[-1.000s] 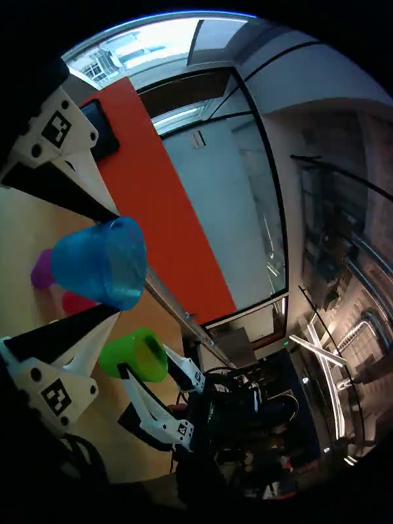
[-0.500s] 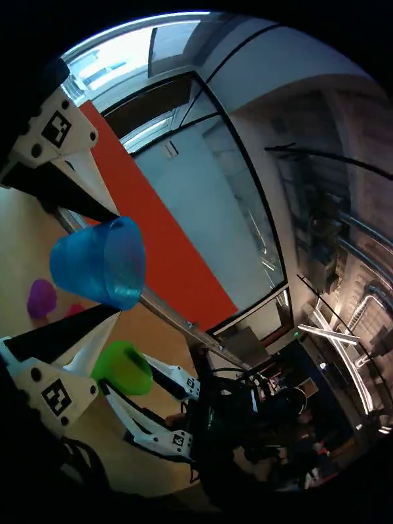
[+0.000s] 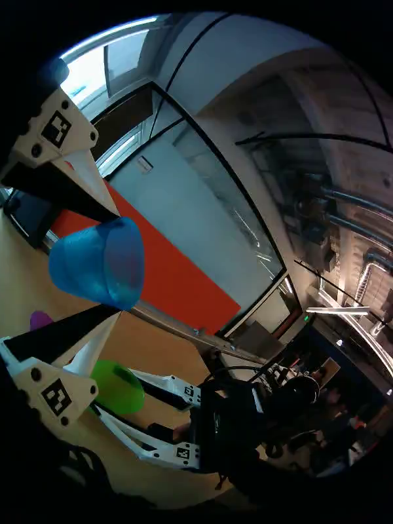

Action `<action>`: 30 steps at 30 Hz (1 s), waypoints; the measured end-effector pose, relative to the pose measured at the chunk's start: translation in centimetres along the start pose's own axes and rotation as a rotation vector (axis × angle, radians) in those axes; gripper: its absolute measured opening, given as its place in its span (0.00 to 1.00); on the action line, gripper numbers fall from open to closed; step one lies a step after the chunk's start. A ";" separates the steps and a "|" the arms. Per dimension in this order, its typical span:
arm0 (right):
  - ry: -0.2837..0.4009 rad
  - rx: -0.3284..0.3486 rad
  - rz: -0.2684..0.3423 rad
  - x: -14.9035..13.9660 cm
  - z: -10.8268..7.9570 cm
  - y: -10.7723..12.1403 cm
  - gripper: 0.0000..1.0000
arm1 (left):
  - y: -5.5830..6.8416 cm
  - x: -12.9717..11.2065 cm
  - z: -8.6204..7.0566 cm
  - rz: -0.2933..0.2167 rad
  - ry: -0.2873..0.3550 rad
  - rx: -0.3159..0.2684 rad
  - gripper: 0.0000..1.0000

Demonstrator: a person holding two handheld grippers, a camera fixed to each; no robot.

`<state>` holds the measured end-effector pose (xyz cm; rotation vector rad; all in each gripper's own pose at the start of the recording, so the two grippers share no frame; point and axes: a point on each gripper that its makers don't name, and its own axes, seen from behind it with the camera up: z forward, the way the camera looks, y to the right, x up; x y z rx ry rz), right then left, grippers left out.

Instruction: Pour water

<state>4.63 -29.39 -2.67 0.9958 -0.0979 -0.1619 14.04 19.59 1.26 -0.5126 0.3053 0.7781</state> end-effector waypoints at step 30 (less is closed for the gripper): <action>0.006 0.026 0.012 -0.2 0.5 -0.1 0.91 | -0.5 3.7 1.1 0.293 0.048 0.039 0.86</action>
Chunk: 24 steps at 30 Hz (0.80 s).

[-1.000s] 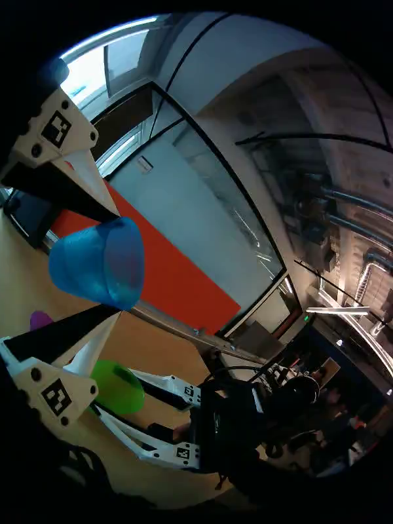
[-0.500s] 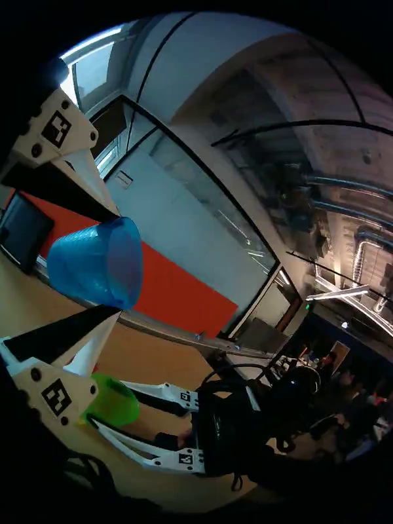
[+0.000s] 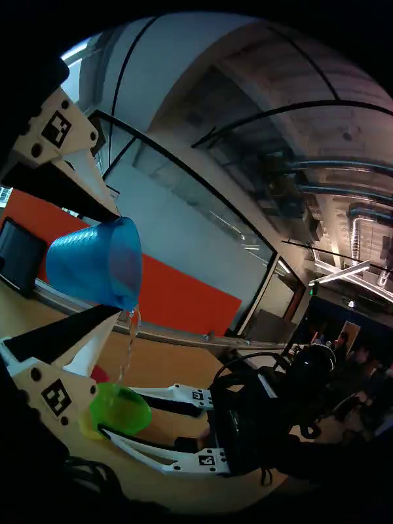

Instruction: Pour water

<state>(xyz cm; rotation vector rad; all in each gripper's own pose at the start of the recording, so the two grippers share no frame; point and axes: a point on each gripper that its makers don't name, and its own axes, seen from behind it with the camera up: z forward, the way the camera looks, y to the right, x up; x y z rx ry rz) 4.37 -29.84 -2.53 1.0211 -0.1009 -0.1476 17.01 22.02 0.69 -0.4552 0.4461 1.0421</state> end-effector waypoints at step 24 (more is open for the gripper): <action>0.009 -0.005 0.003 0.1 -0.4 0.5 0.91 | -0.2 0.6 0.3 0.116 0.016 0.019 0.86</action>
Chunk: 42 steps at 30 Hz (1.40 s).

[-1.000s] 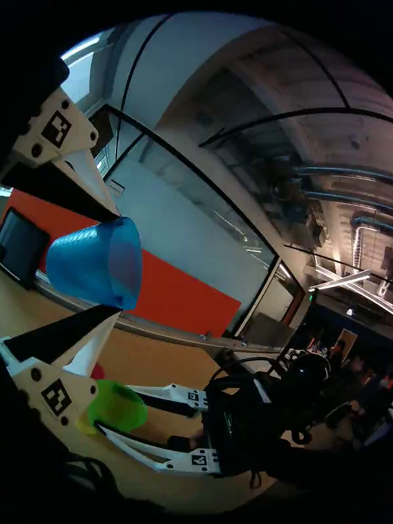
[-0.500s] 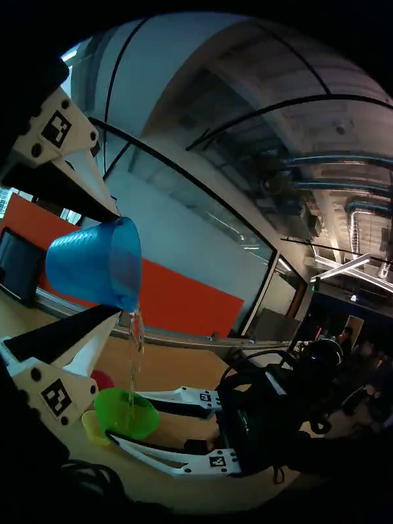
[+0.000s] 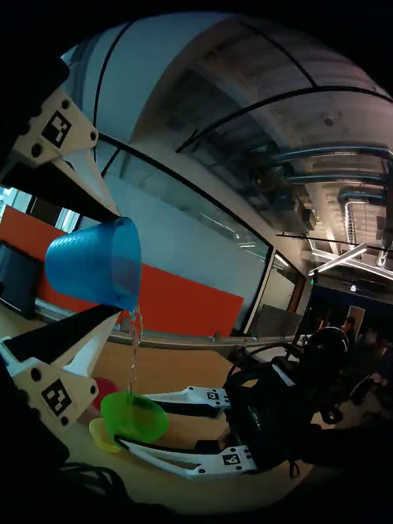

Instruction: Pour water

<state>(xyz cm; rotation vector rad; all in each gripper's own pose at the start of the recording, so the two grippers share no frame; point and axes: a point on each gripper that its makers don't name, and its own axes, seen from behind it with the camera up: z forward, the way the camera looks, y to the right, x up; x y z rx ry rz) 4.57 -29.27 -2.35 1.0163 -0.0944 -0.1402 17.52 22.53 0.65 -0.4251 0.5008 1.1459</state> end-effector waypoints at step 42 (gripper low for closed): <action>0.031 -0.013 -0.002 0.7 -0.7 0.7 0.91 | -2.8 2.5 0.0 0.199 0.040 0.057 0.86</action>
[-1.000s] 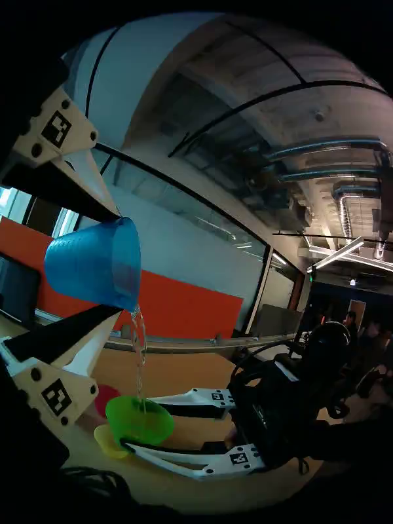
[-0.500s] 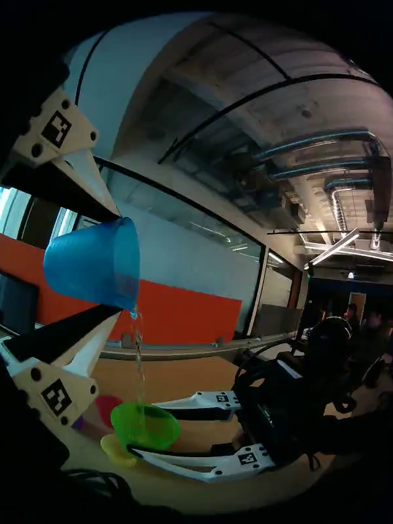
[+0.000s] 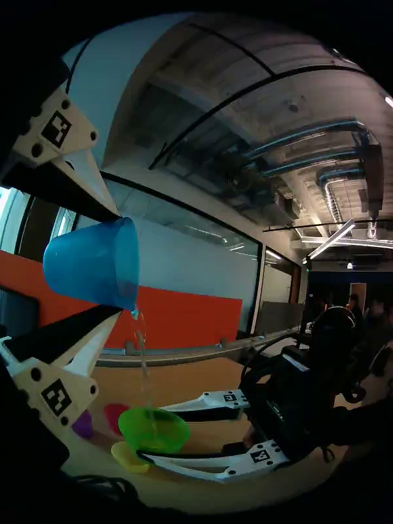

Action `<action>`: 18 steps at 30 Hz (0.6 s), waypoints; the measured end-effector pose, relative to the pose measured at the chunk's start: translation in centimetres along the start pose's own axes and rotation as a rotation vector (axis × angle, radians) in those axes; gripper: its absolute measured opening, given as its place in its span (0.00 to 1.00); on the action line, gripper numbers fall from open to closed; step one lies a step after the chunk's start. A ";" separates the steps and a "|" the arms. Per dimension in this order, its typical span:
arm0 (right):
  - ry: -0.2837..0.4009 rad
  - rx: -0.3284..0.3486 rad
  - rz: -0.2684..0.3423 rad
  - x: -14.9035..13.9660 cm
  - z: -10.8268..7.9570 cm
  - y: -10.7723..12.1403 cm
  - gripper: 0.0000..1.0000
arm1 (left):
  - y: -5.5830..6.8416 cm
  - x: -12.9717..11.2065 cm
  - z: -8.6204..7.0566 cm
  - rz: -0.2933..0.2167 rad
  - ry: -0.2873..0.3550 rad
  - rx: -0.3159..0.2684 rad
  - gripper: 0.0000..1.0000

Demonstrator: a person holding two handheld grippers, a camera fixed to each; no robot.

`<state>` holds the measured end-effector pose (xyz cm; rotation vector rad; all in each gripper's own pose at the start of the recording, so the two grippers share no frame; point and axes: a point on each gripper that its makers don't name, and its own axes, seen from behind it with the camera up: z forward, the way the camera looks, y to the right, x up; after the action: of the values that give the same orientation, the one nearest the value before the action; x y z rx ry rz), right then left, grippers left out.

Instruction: Pour water

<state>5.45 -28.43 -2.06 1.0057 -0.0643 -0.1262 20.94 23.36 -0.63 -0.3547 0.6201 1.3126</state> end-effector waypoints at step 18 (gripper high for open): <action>0.004 -0.001 -0.003 0.2 0.2 -0.2 0.91 | 0.1 0.3 0.0 0.075 0.010 0.012 0.86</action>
<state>5.59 -28.72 -2.17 1.0054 -0.0590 -0.1268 20.86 23.61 -0.84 -0.3307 0.6548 1.3792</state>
